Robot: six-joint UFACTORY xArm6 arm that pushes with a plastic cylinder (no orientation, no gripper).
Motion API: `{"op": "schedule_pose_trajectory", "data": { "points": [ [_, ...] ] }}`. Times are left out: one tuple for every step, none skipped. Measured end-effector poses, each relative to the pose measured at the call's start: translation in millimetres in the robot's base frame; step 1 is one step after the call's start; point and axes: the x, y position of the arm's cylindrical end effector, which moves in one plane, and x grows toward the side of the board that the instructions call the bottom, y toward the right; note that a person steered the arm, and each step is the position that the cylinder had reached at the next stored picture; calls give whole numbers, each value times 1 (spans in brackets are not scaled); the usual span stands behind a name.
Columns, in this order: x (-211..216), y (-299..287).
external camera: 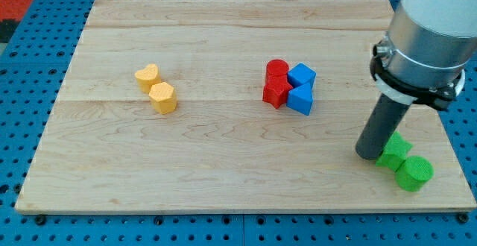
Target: Separate the red star and the red circle to the top right
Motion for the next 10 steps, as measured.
{"op": "schedule_pose_trajectory", "data": {
  "points": [
    [-23,-10],
    [-53,-28],
    [-54,-36],
    [-54,-37],
    [-56,-81],
    [-58,-116],
    [-59,-143],
    [-82,-138],
    [-120,-105],
    [-169,-92]
  ]
}}
